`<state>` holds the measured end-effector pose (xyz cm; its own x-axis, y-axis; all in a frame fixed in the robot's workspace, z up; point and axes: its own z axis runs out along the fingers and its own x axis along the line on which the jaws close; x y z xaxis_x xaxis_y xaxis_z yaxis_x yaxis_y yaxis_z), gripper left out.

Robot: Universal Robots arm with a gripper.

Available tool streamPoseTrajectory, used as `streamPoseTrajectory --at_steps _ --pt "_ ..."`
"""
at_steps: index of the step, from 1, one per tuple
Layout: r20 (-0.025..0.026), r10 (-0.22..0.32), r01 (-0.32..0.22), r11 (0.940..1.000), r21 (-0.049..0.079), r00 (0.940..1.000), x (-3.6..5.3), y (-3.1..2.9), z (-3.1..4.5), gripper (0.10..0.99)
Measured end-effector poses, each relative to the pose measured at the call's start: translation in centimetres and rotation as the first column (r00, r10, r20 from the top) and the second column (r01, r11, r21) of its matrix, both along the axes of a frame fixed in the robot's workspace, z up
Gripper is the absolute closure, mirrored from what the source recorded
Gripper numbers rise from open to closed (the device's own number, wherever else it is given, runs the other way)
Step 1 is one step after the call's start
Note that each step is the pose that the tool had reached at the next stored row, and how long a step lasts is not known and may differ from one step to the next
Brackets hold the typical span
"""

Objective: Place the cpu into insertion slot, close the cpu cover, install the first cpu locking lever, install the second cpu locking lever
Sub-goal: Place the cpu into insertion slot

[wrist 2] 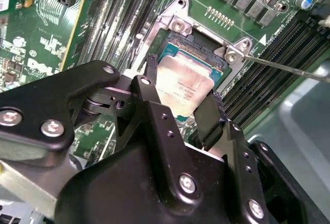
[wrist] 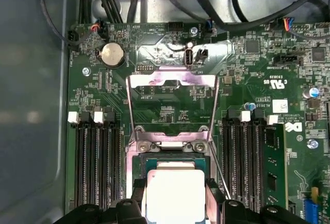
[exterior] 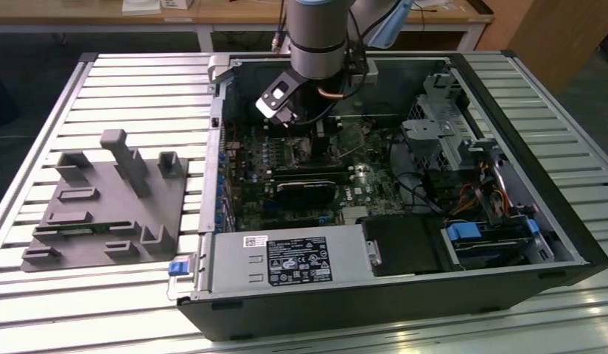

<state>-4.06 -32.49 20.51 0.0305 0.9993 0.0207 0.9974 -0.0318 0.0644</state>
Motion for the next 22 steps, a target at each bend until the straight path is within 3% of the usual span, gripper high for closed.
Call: streamPoseTrajectory --at_steps 8,22 --pt "0.0 0.0 0.0 1.0 0.0 1.0 -0.07 0.03 -0.79 0.549" --pt "0.0 0.015 -0.015 0.9999 0.0 0.9999 -0.07 0.05 -1.31 0.549"
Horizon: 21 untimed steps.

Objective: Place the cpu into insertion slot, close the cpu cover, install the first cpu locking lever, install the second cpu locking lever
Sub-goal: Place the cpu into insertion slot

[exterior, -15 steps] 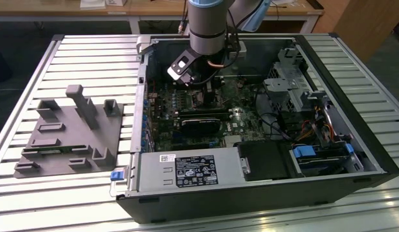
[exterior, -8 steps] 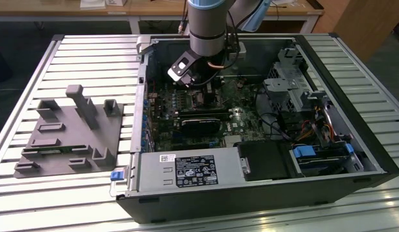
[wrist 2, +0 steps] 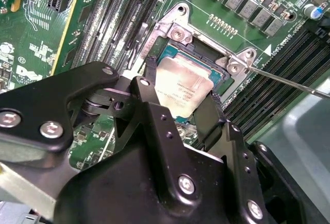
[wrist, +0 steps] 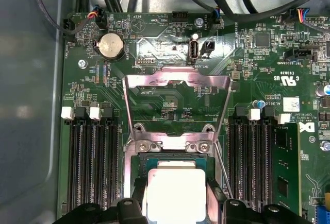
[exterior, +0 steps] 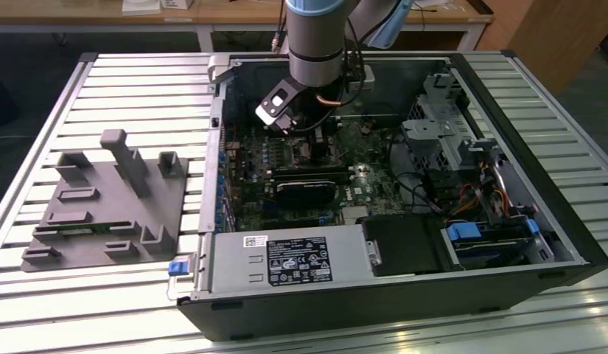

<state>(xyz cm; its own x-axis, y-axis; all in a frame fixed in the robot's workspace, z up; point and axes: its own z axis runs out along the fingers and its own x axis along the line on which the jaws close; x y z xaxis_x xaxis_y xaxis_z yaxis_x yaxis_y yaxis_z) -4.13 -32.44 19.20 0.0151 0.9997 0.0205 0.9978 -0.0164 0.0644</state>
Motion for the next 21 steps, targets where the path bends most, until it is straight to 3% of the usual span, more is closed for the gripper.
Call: streamPoseTrajectory --at_steps 6,7,10,21 --pt "0.0007 0.0 0.0 1.0 0.001 1.0 0.01 0.02 -0.07 0.537" --pt "0.0003 0.0 0.0 1.0 0.001 1.0 0.01 0.01 -0.04 0.475" --pt "-0.0002 0.0 0.0 1.0 0.0 1.0 0.0 0.0 0.08 0.475" --pt "0.0001 0.0 0.0 1.0 0.0 1.0 0.0 0.01 1.85 0.475"
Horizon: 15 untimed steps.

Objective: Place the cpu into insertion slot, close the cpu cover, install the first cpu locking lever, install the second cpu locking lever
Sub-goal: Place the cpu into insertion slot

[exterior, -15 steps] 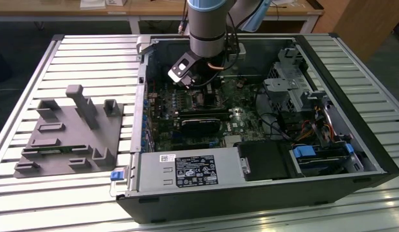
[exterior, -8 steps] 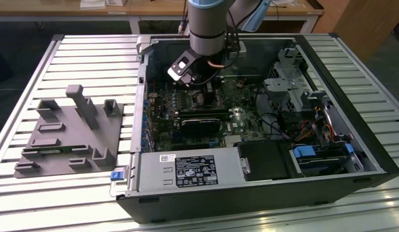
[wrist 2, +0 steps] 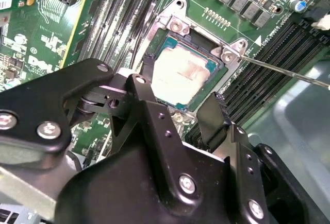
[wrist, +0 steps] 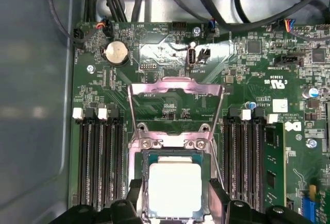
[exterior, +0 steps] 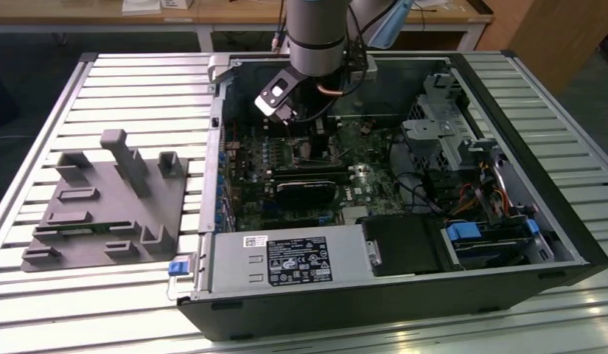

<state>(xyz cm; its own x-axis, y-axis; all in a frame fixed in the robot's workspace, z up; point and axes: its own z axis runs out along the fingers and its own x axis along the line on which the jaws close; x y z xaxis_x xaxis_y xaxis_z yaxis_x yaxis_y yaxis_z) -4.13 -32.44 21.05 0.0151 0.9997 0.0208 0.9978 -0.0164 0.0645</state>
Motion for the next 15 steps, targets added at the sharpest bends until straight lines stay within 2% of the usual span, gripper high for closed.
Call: streamPoseTrajectory --at_steps 7,8,9,11,12,15 --pt "-0.0001 0.0 0.0 1.0 0.0 1.0 0.0 0.0 0.06 0.486" --pt "-0.0001 0.0 0.0 1.0 0.0 1.0 0.0 0.0 0.07 0.553" --pt "-0.0001 0.0 0.0 1.0 0.0 1.0 0.0 0.0 0.08 0.553" --pt "-0.0001 0.0 0.0 1.0 0.0 1.0 0.0 0.0 0.09 0.675" --pt "-0.0001 0.0 0.0 1.0 0.0 1.0 0.0 0.0 0.1 0.675" --pt "-0.0001 0.0 0.0 1.0 0.0 1.0 0.0 0.0 0.13 0.851"
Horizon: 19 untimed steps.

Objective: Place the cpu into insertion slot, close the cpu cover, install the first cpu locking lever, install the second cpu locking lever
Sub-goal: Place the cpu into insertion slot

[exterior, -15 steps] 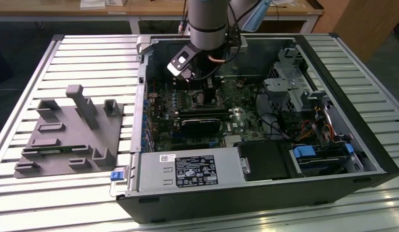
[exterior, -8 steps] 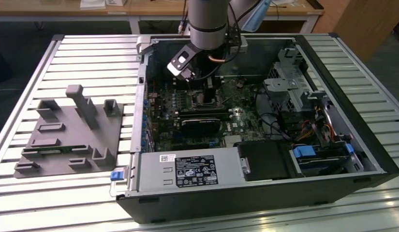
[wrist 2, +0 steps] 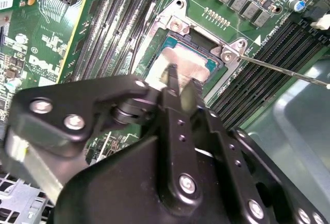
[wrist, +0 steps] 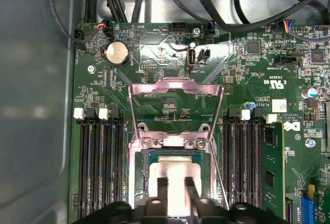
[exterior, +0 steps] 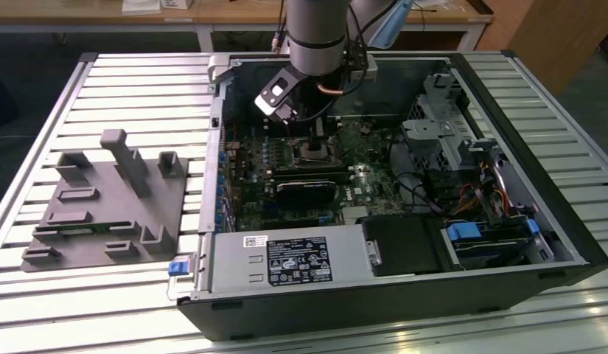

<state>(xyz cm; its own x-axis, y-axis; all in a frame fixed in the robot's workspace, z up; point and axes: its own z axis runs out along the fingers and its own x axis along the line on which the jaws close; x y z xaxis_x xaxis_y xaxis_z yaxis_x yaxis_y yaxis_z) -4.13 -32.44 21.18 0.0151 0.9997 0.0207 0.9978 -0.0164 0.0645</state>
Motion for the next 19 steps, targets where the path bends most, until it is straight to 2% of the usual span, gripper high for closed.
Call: streamPoseTrajectory --at_steps 1,3,5,19 --pt "0.0 0.0 0.0 1.0 0.0 1.0 0.0 0.0 0.01 0.851" --pt "0.0 0.0 0.0 1.0 0.0 1.0 0.0 0.0 0.03 0.965" --pt "0.0 0.0 0.0 1.0 0.0 1.0 0.0 0.0 0.04 0.98" --pt "0.0 0.0 0.0 1.0 0.0 1.0 0.0 0.0 0.35 0.98"
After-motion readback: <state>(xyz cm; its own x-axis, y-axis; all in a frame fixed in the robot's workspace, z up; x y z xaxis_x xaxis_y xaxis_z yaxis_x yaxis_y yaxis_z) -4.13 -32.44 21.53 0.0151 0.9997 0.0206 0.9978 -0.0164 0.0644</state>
